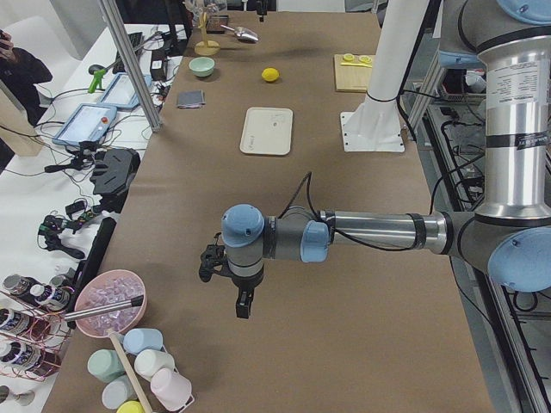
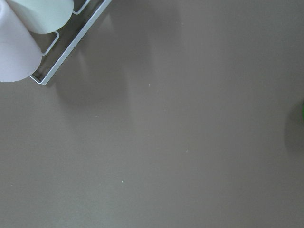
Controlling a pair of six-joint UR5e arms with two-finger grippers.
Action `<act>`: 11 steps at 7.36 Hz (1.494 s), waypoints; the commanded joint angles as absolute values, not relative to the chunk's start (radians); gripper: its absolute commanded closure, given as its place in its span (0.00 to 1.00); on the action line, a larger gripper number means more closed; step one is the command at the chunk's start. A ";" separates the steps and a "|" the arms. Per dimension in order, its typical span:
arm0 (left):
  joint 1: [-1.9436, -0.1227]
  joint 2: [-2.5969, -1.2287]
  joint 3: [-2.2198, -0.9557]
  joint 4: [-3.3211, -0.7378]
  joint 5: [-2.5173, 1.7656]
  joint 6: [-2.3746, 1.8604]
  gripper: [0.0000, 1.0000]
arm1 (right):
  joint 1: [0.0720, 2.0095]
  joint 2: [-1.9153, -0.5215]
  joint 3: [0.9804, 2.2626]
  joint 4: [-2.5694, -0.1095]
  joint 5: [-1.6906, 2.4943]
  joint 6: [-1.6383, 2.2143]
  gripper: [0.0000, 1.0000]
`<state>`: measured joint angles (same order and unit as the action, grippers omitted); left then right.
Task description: Place all lemons on tray
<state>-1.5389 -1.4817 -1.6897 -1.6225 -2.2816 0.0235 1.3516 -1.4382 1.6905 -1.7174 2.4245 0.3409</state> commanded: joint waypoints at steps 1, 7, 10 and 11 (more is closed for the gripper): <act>-1.419 -1.515 -1.675 -1.666 -2.287 -0.064 0.01 | 1.202 -1.335 1.687 -1.707 2.416 0.476 0.00; -1.192 -1.801 -1.422 -1.667 -2.289 -0.143 0.01 | 0.977 -1.160 1.571 -1.668 2.368 0.600 0.02; -1.174 -1.815 -1.309 -1.698 -2.387 -0.143 0.01 | 0.950 -1.173 1.537 -1.628 2.376 0.547 0.02; -1.172 -1.815 -1.308 -1.692 -2.391 -0.144 0.01 | 0.953 -1.175 1.526 -1.626 2.381 0.523 0.02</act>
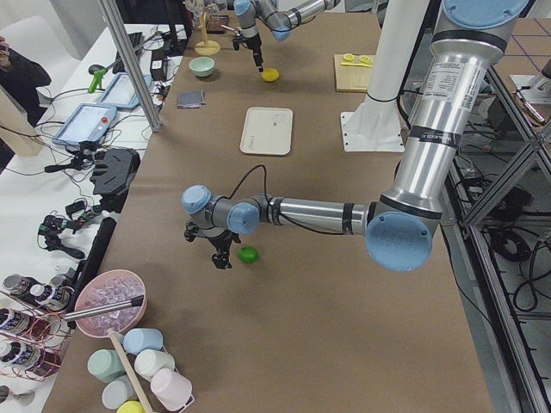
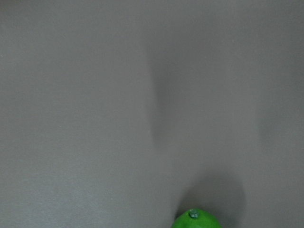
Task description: Place all lemons on tray
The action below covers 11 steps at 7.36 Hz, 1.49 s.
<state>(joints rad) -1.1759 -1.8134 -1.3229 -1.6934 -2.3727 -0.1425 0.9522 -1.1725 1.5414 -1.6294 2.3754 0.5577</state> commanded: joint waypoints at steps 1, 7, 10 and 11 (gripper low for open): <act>-1.172 -1.834 -1.308 -1.684 -2.391 -0.158 0.01 | 0.951 -1.192 1.526 -1.628 2.384 0.511 0.02; -1.126 -1.807 -1.315 -1.684 -2.422 -0.212 0.01 | 0.957 -1.193 1.508 -1.634 2.431 0.473 0.02; -1.120 -1.795 -1.309 -1.681 -2.450 -0.210 0.02 | 0.887 -1.201 1.505 -1.632 2.419 0.474 0.02; -1.109 -1.795 -1.312 -1.669 -2.450 -0.210 0.05 | 0.885 -1.203 1.500 -1.631 2.418 0.469 0.04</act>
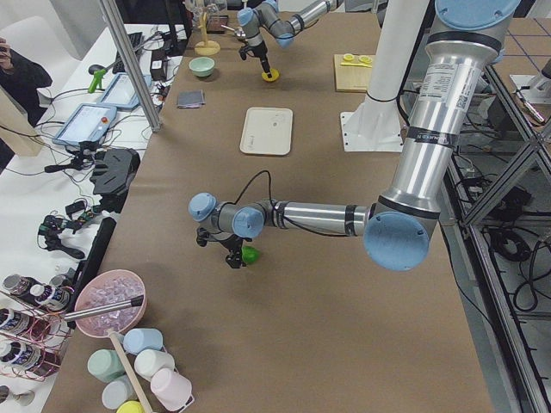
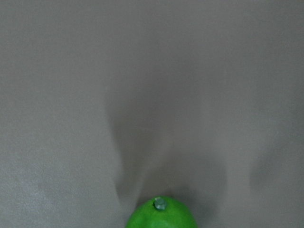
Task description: Place all lemons on tray
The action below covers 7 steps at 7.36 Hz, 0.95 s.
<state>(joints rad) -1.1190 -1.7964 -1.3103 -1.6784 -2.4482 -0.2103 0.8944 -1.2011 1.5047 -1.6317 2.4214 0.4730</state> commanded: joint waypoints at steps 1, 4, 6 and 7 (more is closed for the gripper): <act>-1.098 -1.795 -1.313 -1.657 -2.450 -0.209 0.27 | 0.888 -1.206 1.500 -1.632 2.418 0.450 0.24; -1.098 -1.796 -1.420 -1.518 -2.451 -0.206 1.00 | 0.908 -1.192 1.502 -1.634 2.430 0.454 0.86; -1.100 -1.897 -1.559 -1.261 -2.453 -0.206 1.00 | 0.916 -1.094 1.513 -1.631 2.451 0.580 0.82; -1.098 -1.967 -1.592 -1.212 -2.465 -0.213 1.00 | 0.896 -1.031 1.506 -1.626 2.470 0.713 0.82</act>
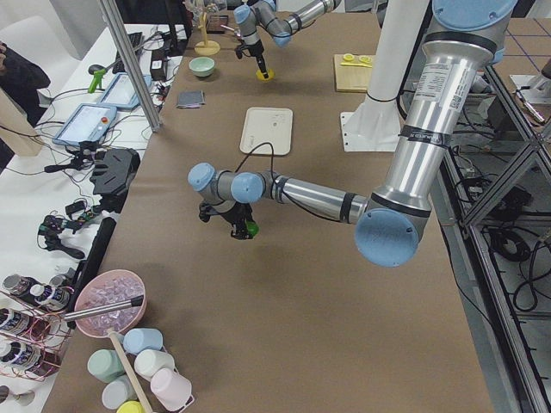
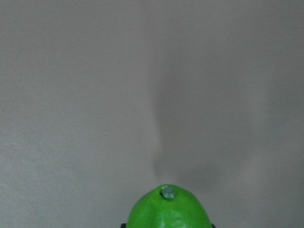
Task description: Place all lemons on tray
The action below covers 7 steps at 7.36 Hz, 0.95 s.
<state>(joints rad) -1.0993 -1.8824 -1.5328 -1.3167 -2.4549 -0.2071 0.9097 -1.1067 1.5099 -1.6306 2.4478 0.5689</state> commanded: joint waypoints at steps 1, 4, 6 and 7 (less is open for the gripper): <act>-1.068 -2.000 -1.586 -1.226 -2.565 -0.215 1.00 | 0.864 -0.978 1.500 -1.626 2.470 0.768 0.82; -0.944 -2.123 -1.455 -1.543 -2.651 -0.440 1.00 | 0.773 -0.862 1.433 -1.579 2.461 0.873 0.80; -0.852 -2.173 -1.354 -1.880 -2.646 -0.771 1.00 | 0.741 -0.804 1.318 -1.463 2.436 0.873 0.80; -0.813 -2.224 -1.300 -1.988 -2.635 -0.899 1.00 | 0.715 -0.787 1.287 -1.428 2.410 0.873 0.80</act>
